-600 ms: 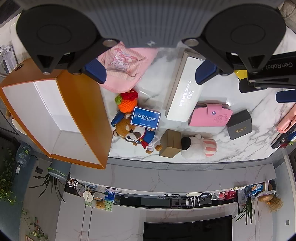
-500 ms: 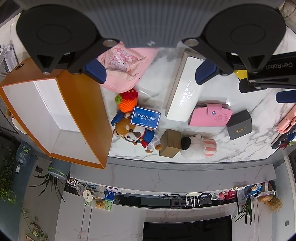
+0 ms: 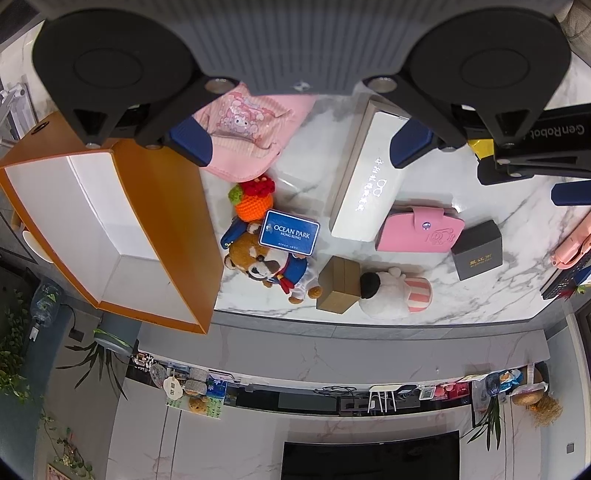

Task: Organize objects

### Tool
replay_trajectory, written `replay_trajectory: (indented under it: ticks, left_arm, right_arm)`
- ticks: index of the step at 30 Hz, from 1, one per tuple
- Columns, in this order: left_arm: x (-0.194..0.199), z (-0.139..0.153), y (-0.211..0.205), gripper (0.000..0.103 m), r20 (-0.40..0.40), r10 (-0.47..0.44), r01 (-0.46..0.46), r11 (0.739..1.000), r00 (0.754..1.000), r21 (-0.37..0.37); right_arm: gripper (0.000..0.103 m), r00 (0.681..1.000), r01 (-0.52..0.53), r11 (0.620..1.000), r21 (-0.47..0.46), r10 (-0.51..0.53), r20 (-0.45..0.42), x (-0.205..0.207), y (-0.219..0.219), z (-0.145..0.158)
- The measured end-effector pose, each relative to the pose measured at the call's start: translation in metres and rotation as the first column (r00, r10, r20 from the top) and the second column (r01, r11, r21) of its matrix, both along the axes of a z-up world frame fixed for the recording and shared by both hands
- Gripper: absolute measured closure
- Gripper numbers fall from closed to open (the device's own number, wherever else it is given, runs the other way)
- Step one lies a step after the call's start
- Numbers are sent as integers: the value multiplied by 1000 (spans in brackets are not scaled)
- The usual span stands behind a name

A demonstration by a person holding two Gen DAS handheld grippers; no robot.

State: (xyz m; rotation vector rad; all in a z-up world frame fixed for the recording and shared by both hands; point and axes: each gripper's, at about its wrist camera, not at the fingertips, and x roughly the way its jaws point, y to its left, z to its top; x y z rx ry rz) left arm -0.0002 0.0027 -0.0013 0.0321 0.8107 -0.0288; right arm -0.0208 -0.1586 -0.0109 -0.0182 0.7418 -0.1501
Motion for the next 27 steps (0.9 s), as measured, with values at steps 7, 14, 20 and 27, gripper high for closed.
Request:
replay_trajectory:
  ticks: [7,14,20,27]
  left_arm:
    - [0,0,0,1,-1,-12,12,1000,1000,1]
    - [0,0,0,1,-1,-15,15,1000,1000,0]
    - [0,0,0,1,-2,-18,18,1000,1000,-1]
    - [0,0,0,1,-2,-22,22,1000,1000,-1]
  right_arm:
    - [1,1000,0,1000,0,0,0,0,0,0]
    - [1,1000,0,1000,2,0,-1,1,1,-1]
    - [1,1000,2,1000,3,-2,-1,1,1,-1]
    - [1,1000,4,1000,4,-4,-3,0,1,-3]
